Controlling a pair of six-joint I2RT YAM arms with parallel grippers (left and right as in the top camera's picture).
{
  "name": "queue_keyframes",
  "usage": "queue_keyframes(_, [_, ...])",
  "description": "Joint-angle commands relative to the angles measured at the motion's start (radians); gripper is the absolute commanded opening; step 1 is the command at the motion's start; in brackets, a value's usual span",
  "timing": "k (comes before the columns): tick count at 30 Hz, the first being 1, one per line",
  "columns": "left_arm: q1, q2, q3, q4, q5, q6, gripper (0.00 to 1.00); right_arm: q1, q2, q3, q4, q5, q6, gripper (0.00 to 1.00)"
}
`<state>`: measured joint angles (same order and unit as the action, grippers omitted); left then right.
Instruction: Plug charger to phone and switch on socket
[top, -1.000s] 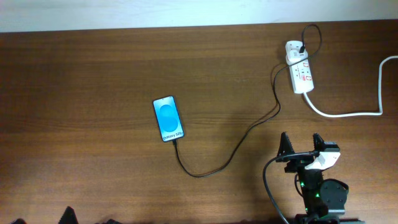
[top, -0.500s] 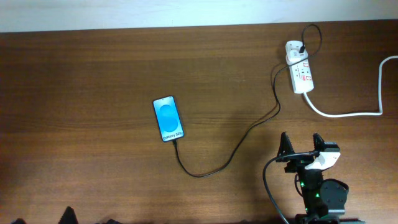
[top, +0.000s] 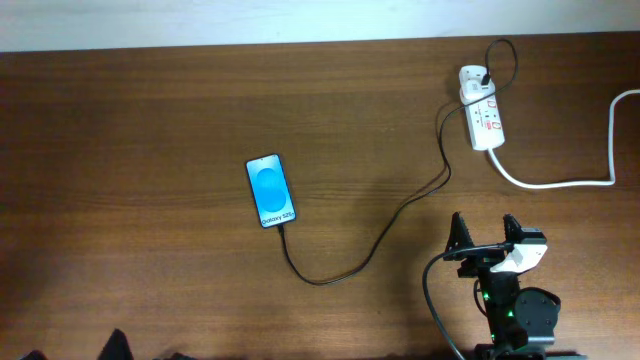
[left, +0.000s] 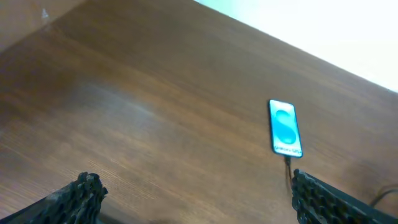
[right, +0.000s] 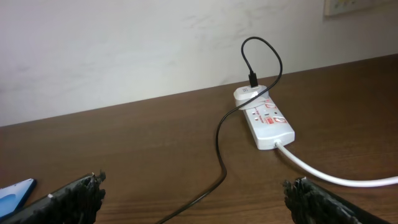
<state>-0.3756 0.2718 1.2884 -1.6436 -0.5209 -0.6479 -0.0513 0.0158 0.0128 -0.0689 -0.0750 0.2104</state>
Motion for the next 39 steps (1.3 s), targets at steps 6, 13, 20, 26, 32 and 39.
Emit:
queue_keyframes(6, [0.156, -0.118, -0.358, 0.342, 0.126, 0.012, 0.99, 0.004, -0.012, -0.007, -0.003, 0.008, 0.008, 0.98])
queue_keyframes(13, [0.156, -0.251, -0.832, 0.804, 0.214, 0.012, 0.99, 0.005, -0.012, -0.007, -0.003, 0.008, 0.008, 0.98])
queue_keyframes(20, [0.156, -0.266, -1.023, 1.043, 0.257, 0.051, 0.99, 0.005, -0.012, -0.007, -0.003, 0.008, 0.008, 0.98])
queue_keyframes(26, [0.156, -0.266, -1.086, 1.193, 0.296, 0.313, 0.99, 0.004, -0.012, -0.007, -0.003, 0.008, 0.008, 0.98])
queue_keyframes(32, [0.156, -0.267, -1.192, 1.487, 0.311, 0.401, 0.99, 0.005, -0.012, -0.007, -0.003, 0.008, 0.008, 0.98])
queue_keyframes(39, [0.190, -0.267, -1.280, 1.564, 0.456, 0.568, 0.99, 0.005, -0.012, -0.007, -0.003, 0.008, 0.008, 0.99])
